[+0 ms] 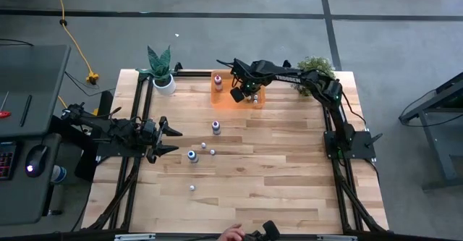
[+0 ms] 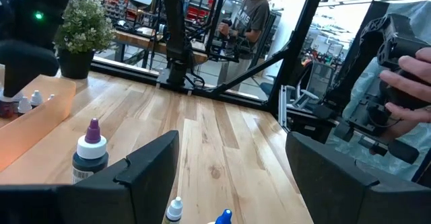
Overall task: Pick & Place food coloring
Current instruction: Put the small black food coloring bottle into the orange bin
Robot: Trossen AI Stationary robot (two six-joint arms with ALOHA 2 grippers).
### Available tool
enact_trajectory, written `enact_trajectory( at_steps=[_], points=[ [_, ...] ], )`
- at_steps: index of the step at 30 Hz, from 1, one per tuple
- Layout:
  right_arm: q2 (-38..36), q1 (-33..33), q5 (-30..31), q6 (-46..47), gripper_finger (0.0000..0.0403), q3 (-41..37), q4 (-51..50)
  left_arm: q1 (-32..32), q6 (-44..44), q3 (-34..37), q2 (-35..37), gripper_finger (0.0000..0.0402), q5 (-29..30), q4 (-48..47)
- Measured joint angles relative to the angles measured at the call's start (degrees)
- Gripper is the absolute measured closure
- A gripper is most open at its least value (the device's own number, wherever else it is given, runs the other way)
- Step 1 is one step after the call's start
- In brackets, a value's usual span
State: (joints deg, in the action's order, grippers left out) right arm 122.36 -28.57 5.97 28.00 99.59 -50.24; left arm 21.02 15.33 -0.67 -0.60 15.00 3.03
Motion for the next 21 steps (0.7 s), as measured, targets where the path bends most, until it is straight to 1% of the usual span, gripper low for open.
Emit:
enact_trajectory(
  at_steps=[7, 14, 21],
  points=[
    [0.5, -0.4, -1.1, -1.0, 0.0348, 0.0, 0.4, 0.0, 0.0, 0.0, 0.0, 0.0130, 0.0, 0.0],
    [1.2, -0.8, -3.4, -1.2, 0.0344, 0.0, 1.0, 0.0, 0.0, 0.0, 0.0, 0.0130, 0.0, 0.0],
    [1.6, -1.1, -3.4, -1.2, 0.0333, 0.0, 1.1, 0.0, 0.0, 0.0, 0.0, 0.0130, 0.0, 0.0]
  ],
)
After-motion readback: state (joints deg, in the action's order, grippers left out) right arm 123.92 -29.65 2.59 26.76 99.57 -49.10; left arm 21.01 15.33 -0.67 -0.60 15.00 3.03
